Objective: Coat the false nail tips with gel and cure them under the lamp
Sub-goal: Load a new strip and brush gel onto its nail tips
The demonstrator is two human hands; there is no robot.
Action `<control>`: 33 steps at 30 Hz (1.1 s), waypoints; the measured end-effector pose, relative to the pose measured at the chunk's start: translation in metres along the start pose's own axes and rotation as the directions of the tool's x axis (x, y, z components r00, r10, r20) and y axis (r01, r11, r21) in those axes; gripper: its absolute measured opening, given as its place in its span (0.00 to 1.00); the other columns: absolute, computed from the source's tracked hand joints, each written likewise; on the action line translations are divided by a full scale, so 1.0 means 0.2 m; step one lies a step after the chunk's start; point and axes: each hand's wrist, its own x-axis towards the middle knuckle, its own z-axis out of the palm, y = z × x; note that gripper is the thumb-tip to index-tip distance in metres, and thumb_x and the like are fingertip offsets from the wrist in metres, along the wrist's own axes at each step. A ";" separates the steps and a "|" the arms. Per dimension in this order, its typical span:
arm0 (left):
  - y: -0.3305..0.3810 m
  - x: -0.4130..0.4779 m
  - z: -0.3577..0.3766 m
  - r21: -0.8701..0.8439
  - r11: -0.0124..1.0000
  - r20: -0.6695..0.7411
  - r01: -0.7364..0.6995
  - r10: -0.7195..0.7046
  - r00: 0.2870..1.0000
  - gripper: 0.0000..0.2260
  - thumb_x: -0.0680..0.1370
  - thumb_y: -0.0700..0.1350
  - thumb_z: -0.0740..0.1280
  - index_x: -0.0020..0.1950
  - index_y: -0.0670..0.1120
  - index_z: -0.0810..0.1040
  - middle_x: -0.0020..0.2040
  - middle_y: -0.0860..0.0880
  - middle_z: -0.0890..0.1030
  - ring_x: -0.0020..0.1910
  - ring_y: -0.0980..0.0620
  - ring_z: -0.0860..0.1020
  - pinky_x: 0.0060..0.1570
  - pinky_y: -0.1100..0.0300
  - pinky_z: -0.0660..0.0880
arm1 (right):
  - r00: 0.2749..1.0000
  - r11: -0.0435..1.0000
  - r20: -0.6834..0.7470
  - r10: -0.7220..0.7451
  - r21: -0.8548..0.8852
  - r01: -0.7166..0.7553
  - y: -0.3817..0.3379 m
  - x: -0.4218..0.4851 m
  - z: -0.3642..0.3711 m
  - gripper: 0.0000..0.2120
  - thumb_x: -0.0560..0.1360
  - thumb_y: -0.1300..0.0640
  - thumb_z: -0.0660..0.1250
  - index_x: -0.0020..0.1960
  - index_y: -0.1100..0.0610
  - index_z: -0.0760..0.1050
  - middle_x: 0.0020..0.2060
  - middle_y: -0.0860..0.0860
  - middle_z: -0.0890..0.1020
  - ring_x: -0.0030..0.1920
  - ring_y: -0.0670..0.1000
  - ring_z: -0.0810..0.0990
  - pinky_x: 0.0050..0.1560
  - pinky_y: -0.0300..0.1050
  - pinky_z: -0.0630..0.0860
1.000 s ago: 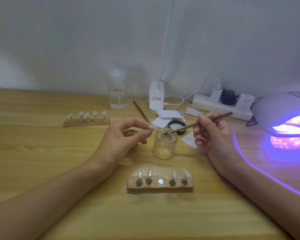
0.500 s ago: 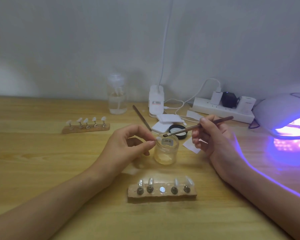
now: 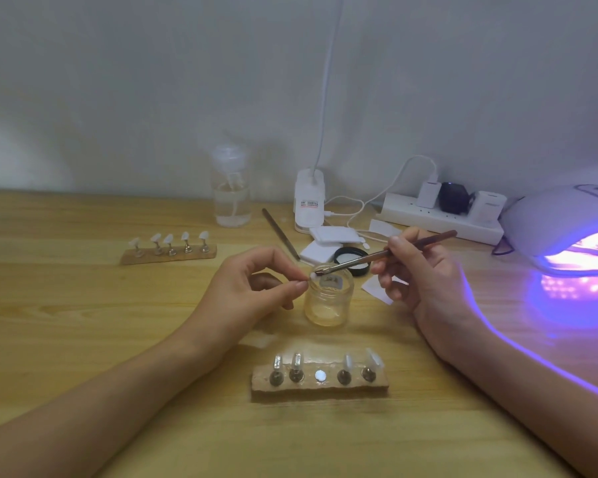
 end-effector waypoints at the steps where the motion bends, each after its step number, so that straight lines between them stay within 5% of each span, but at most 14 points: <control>1: 0.00 0.00 0.00 -0.002 1.000 -0.002 0.001 -0.001 1.000 0.07 0.73 0.39 0.74 0.38 0.48 0.81 0.34 0.55 0.82 0.33 0.58 0.79 0.33 0.70 0.72 | 1.000 1.000 0.004 0.002 -0.017 -0.002 0.00 0.00 0.00 0.09 0.74 0.51 0.70 0.36 0.49 0.76 0.32 0.54 0.82 0.29 0.47 0.77 0.25 0.36 0.70; 20: 0.00 0.00 0.00 0.004 1.000 0.009 0.013 -0.013 1.000 0.06 0.72 0.39 0.74 0.38 0.49 0.81 0.37 0.53 0.82 0.34 0.57 0.79 0.35 0.68 0.74 | 0.998 0.998 -0.053 -0.022 -0.054 0.019 -0.01 0.00 0.01 0.12 0.76 0.52 0.68 0.35 0.46 0.76 0.31 0.53 0.82 0.26 0.46 0.74 0.24 0.34 0.67; 27: 0.01 -0.01 0.01 -0.004 0.999 0.008 0.036 -0.036 0.999 0.05 0.66 0.50 0.75 0.37 0.51 0.81 0.35 0.52 0.82 0.33 0.57 0.79 0.33 0.66 0.73 | 0.999 0.999 -0.032 -0.010 -0.053 0.008 0.00 0.00 0.01 0.10 0.75 0.51 0.70 0.35 0.46 0.76 0.32 0.54 0.82 0.26 0.47 0.74 0.25 0.35 0.67; 33: 0.01 0.00 0.00 0.016 0.999 0.002 0.044 -0.044 0.999 0.05 0.71 0.43 0.75 0.37 0.50 0.81 0.36 0.50 0.82 0.33 0.57 0.79 0.33 0.66 0.73 | 1.000 0.999 0.006 -0.021 -0.033 0.021 0.00 0.00 0.01 0.10 0.75 0.51 0.68 0.35 0.46 0.76 0.32 0.53 0.82 0.26 0.46 0.74 0.25 0.34 0.68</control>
